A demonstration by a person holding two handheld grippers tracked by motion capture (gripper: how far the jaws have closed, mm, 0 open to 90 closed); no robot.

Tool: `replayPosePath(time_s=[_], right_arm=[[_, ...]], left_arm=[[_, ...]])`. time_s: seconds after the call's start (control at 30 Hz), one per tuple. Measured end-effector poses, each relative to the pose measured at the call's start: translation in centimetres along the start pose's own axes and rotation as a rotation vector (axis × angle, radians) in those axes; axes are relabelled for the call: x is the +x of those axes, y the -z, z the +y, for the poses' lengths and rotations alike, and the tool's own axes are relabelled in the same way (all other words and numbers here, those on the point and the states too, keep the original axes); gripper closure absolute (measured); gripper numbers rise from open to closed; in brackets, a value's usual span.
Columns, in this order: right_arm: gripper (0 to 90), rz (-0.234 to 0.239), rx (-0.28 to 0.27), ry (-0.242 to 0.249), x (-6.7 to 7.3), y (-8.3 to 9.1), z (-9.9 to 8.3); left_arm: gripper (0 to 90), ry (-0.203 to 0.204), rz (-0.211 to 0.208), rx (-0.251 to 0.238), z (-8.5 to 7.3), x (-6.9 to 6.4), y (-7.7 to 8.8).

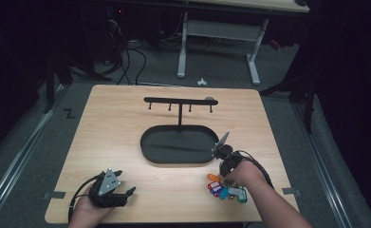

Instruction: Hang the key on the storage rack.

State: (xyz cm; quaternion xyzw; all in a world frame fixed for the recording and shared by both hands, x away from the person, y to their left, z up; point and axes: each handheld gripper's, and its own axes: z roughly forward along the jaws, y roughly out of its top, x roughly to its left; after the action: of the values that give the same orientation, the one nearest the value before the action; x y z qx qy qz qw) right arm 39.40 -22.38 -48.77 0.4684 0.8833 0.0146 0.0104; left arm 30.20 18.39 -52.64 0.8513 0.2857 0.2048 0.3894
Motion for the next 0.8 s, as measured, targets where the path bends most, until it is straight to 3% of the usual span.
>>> replayPosePath(time_s=[0.07,0.17,0.53,0.7,0.8], right_arm=[[87.0,-0.019,0.008,0.028,0.3,0.0,0.0],[87.0,-0.01,-0.01,0.036,0.3,0.6,-0.1],[87.3,-0.07,-0.048,0.083,0.4,4.0,-0.9],[87.5,-0.084,-0.06,0.055,0.3,5.3,-1.4],[87.6,-0.092,-0.073,0.073,-0.1,6.1,-1.6]], left_arm=[[23.8,0.003,-0.001,0.001,0.0,0.0,0.0],[23.8,0.007,0.0,0.004,-0.1,0.1,0.0],[23.9,0.002,-0.004,0.001,0.0,0.1,0.0],[24.0,0.001,-0.005,0.002,0.0,0.1,0.0],[24.0,0.001,-0.006,0.003,0.0,0.0,-0.1]])
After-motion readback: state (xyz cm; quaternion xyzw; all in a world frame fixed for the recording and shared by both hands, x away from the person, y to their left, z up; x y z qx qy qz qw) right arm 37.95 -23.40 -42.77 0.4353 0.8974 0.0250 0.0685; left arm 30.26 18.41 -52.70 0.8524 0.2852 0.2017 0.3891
